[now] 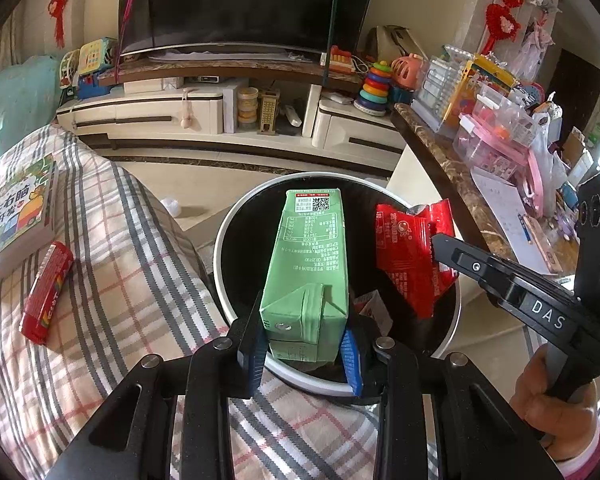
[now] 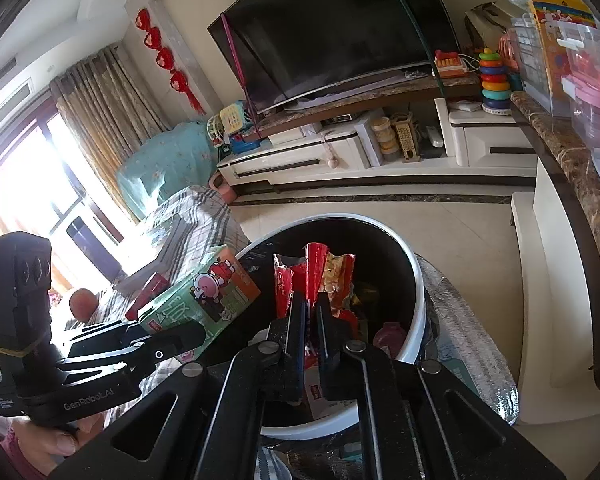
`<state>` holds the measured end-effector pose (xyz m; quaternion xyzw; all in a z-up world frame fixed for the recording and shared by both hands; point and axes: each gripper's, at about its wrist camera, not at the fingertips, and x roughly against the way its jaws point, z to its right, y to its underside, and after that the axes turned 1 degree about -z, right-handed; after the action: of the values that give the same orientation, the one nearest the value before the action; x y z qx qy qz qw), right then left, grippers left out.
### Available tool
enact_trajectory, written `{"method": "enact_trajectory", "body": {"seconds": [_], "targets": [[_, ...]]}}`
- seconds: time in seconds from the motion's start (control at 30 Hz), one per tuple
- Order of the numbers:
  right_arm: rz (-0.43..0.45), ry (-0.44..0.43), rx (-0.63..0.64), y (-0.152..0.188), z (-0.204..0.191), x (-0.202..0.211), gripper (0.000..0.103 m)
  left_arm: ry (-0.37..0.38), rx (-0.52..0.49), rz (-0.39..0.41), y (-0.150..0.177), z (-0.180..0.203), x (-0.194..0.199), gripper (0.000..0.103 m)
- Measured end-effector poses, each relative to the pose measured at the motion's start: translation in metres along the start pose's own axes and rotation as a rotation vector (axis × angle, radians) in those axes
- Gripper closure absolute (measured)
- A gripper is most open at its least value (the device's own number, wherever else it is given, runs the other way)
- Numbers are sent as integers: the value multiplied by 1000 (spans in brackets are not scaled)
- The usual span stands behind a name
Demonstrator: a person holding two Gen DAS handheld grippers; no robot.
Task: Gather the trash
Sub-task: 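Open both tools to drop the juice box and snack bag into the bin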
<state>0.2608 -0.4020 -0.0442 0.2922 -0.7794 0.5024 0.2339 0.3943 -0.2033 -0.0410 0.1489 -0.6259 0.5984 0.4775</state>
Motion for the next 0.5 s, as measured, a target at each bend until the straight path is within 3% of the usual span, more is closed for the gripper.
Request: {"method": "enact_trajectory", "body": {"seconds": [0.2, 0.3, 0.37, 0.5], "targets": [[-1, 10, 4, -2, 0, 0, 95, -2, -3, -9, -2, 0, -1, 73], [3, 12, 3, -3, -1, 1, 93, -4, 15, -12, -3, -2, -1, 65], [1, 12, 0, -4, 0, 1, 88, -8, 34, -5, -2, -5, 1, 53], [14, 9, -10, -6, 1, 5, 58, -5, 54, 7, 2, -11, 9, 52]]}}
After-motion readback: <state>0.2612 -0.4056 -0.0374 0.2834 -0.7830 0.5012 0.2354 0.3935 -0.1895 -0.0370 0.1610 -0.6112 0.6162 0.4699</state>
